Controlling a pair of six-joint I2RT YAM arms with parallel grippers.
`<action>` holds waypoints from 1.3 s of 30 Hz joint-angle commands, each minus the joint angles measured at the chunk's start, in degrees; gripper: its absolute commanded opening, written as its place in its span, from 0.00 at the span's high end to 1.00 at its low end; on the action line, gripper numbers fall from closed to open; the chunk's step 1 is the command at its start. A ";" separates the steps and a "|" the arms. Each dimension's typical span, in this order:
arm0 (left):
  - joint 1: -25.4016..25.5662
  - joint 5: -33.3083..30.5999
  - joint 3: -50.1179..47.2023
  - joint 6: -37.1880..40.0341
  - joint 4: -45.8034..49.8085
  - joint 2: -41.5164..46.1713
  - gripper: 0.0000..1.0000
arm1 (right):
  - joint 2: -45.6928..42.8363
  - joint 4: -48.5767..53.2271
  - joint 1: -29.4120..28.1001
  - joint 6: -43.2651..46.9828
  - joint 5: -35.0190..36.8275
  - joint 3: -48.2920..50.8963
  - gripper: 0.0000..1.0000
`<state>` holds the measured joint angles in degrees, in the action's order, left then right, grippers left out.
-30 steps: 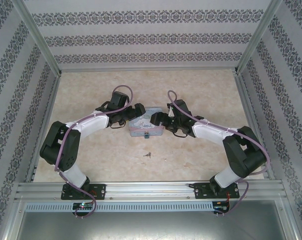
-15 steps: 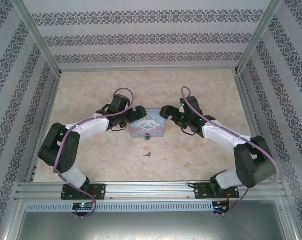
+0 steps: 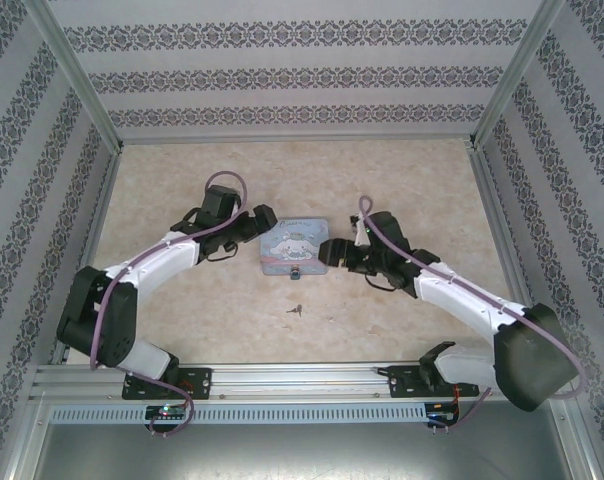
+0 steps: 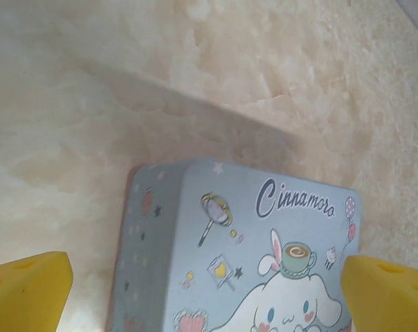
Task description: Unlock a padlock with a key
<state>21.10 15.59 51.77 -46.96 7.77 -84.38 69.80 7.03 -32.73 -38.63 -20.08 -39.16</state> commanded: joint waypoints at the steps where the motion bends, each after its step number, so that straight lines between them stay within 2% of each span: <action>1: -0.32 0.31 -3.91 0.42 3.14 3.19 0.01 | -1.30 9.80 -7.00 9.54 4.58 -0.36 0.27; 6: -1.30 1.01 -8.79 -0.96 1.93 7.03 0.01 | 4.30 18.49 -16.85 18.73 14.02 -3.46 0.29; 14: -7.38 4.40 -8.78 -0.53 3.99 12.47 0.01 | 18.56 24.03 -24.05 29.45 18.85 -13.84 0.33; 27: -14.82 9.01 -7.89 0.90 5.64 14.61 0.01 | 28.89 26.58 -27.01 36.00 19.62 -22.12 0.39; 39: -18.55 11.54 -8.09 1.02 5.94 15.47 0.01 | 33.62 27.07 -27.83 37.32 18.50 -25.18 0.45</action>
<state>3.57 25.74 42.57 -46.94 12.10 -70.63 101.84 32.60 -59.79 -2.55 -1.91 -63.22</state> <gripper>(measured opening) 0.994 0.557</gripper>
